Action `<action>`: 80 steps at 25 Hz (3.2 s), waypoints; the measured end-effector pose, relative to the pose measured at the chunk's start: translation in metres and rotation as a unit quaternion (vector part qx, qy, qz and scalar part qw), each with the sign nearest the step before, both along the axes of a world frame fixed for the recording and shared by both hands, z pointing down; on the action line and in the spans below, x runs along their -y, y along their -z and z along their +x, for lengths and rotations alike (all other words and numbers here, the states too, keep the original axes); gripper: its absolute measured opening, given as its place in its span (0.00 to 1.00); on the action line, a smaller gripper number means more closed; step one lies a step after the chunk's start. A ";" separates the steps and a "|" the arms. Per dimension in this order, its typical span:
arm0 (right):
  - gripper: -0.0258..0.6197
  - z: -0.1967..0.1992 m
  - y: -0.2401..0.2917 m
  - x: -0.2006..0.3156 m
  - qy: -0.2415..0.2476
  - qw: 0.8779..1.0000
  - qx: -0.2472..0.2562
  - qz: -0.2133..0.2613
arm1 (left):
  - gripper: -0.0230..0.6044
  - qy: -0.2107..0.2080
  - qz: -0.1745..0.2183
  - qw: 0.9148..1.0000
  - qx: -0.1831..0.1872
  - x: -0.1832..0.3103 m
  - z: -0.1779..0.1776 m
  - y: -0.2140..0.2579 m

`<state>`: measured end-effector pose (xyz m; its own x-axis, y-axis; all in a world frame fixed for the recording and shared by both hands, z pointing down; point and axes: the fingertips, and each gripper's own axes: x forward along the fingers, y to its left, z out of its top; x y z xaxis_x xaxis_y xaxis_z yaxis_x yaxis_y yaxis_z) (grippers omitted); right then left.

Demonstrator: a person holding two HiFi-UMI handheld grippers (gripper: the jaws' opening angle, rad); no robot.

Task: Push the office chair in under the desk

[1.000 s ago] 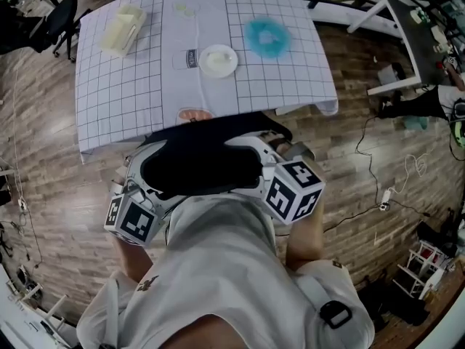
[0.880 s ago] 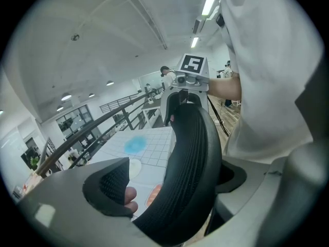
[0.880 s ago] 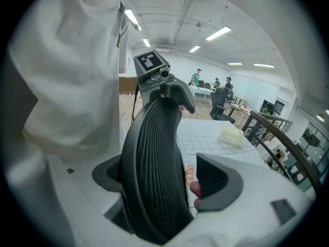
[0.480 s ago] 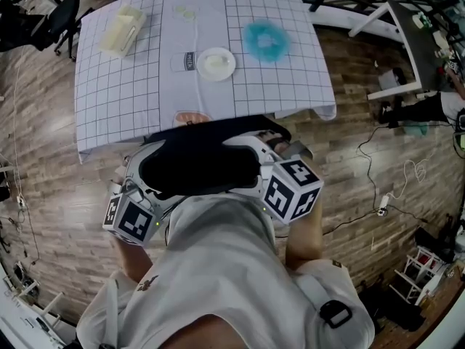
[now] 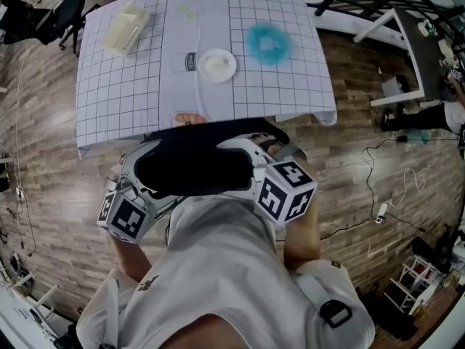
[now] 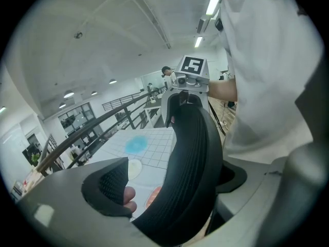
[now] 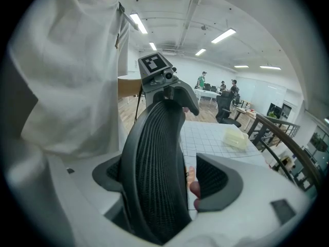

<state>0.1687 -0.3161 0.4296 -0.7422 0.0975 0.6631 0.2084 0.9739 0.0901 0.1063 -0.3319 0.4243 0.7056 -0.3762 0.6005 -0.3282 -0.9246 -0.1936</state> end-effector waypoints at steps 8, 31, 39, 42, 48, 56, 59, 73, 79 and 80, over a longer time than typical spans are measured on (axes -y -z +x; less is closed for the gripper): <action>0.62 -0.002 -0.001 0.002 0.004 1.000 -0.001 -0.003 | 0.79 -0.010 -0.006 1.000 0.000 0.002 -0.001 0.000; 0.63 -0.002 -0.003 -0.003 0.004 1.000 -0.022 -0.007 | 0.79 -0.039 -0.013 0.999 0.004 -0.003 -0.001 -0.002; 0.63 0.000 -0.003 -0.010 0.003 1.000 -0.024 0.003 | 0.80 -0.041 -0.008 0.999 0.016 -0.011 0.000 -0.002; 0.63 0.001 -0.002 -0.010 0.001 1.000 -0.020 0.008 | 0.79 -0.038 -0.007 0.999 0.014 -0.013 0.000 0.000; 0.63 0.003 0.017 -0.017 0.000 1.000 0.023 0.001 | 0.79 -0.033 0.001 0.999 -0.012 -0.016 0.001 0.009; 0.59 0.004 0.049 -0.023 -0.017 0.993 0.114 -0.011 | 0.78 -0.027 -0.003 0.996 -0.083 -0.022 0.000 0.037; 0.48 0.004 0.066 -0.021 -0.029 0.987 0.159 -0.016 | 0.76 -0.028 -0.002 0.990 -0.138 -0.023 0.002 0.067; 0.21 -0.002 0.118 0.035 -0.165 0.942 0.287 0.056 | 0.26 0.101 0.134 0.965 -0.204 0.031 -0.002 0.115; 0.08 -0.004 0.125 0.050 -0.211 0.929 0.299 0.056 | 0.07 0.172 0.134 0.947 -0.237 0.047 -0.014 0.127; 0.04 -0.004 0.127 0.052 -0.218 0.927 0.301 0.056 | 0.06 0.180 0.134 0.944 -0.241 0.049 -0.016 0.129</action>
